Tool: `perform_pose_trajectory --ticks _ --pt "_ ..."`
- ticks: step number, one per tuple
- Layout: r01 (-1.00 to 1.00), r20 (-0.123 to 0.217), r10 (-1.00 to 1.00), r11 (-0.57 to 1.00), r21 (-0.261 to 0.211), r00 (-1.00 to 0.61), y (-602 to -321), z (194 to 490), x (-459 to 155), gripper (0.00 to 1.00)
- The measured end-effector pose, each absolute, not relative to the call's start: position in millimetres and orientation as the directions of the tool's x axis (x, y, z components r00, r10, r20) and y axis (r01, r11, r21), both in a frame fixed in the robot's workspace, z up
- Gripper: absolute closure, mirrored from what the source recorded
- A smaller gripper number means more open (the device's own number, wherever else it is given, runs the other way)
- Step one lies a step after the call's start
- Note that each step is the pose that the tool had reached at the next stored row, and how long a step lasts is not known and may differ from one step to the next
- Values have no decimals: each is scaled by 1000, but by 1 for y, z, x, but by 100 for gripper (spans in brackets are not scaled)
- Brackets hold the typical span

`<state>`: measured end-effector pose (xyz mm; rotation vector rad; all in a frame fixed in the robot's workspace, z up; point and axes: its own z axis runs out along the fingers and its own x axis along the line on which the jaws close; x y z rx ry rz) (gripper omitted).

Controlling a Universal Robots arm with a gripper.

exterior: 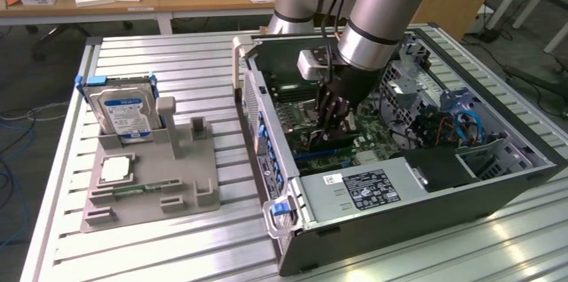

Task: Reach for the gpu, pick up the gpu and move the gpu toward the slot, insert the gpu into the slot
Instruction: 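Insert the gpu into the slot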

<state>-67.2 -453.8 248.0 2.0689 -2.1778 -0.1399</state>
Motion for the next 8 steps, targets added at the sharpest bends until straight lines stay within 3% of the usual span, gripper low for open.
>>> perform_pose_trajectory --ticks 8 --pt "-986 33 -998 53 159 -49 -454 248 -67 73"
